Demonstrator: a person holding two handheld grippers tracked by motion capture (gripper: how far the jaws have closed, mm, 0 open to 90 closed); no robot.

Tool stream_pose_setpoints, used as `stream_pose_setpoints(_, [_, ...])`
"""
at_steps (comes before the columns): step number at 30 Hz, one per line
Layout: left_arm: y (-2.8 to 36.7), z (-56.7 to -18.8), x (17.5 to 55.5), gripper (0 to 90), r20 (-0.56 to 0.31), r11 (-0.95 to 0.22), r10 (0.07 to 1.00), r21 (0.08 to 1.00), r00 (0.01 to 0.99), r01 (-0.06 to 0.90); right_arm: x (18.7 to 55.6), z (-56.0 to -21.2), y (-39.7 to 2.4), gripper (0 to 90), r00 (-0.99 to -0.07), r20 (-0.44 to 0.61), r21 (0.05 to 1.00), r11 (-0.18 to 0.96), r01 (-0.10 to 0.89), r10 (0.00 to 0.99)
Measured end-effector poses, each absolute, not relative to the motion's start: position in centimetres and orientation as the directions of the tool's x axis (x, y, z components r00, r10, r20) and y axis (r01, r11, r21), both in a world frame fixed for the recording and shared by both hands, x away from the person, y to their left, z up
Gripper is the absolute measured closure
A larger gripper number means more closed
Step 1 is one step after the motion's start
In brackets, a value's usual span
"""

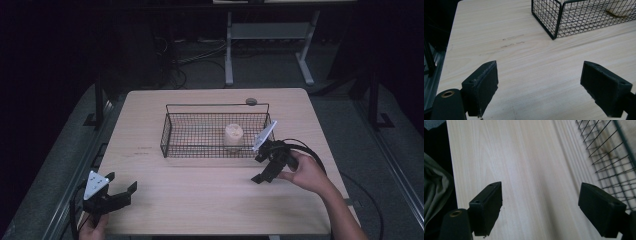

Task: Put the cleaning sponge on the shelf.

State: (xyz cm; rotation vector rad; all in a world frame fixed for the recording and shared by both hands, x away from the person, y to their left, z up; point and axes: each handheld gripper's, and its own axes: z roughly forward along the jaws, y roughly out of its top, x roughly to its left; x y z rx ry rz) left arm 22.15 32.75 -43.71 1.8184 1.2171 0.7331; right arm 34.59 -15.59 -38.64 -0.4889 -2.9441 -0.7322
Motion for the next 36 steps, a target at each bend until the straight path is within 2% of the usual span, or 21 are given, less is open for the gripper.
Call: stream_pose_setpoints(36, [32.5, -43.8, 22.1, 13.8, 0.038, -0.223, 0.925, 0.861, 0.378, 0.458, 29.5, -43.3, -20.7, 17.6, -0.906, 0.185, 0.504, 0.755, 0.42, 0.381])
